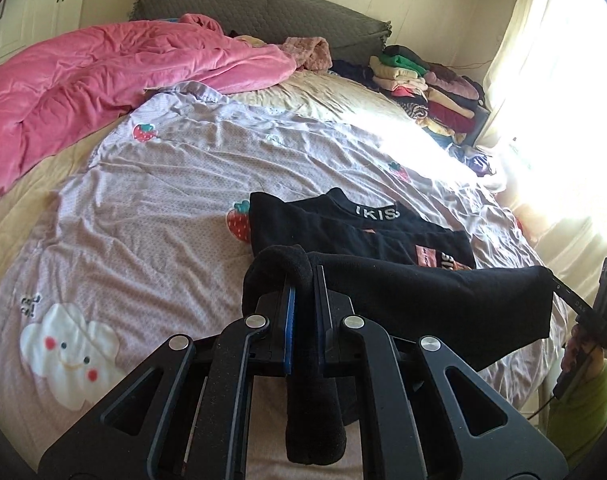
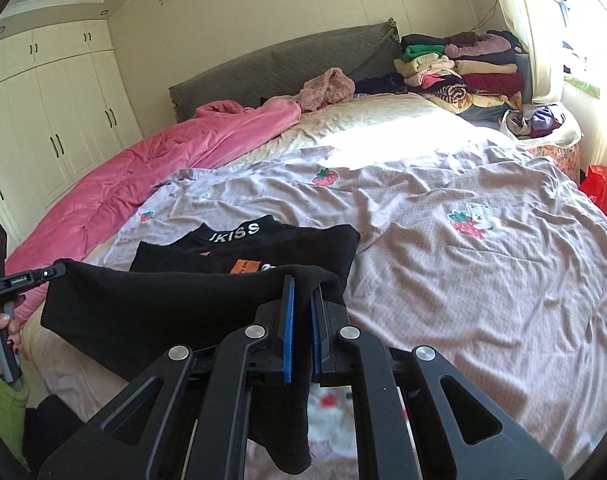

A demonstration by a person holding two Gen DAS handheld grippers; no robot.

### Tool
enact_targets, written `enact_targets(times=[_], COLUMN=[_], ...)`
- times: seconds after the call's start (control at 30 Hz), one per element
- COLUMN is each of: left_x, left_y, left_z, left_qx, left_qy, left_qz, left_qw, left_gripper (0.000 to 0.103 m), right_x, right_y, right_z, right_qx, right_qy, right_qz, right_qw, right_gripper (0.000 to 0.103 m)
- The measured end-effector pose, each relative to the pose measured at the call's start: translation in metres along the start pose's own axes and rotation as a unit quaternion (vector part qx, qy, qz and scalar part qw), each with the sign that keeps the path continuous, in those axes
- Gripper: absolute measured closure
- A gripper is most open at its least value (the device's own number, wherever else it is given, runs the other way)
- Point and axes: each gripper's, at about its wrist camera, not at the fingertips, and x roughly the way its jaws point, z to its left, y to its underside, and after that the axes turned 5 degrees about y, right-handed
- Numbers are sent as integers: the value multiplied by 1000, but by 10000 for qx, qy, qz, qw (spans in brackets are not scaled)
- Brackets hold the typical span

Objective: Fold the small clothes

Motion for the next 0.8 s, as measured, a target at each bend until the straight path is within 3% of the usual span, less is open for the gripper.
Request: enact_targets(times=[0.3, 0.4, 0.57, 0.8], left_x=[40, 43, 41, 29], left_y=[3, 8, 18, 35], left_z=[10, 11, 11, 9], left_qx=[-45, -21, -79, -148], left_qy=[-115, -136, -59, 6], left_qz=[244, 267, 296, 289], left_qw=[9996, 9995, 9995, 9995], left_gripper=[100, 97, 70, 62], right_x=[42, 45, 38, 27], right_y=[3, 8, 18, 38], right_z=[-5, -6, -8, -9], right_qx=[157, 210, 336, 426], right_qy=[155, 208, 285, 269], right_qz=[276, 339, 299, 448], right_qw=[9994, 9990, 9986, 9977], right_gripper=[96, 86, 62, 56])
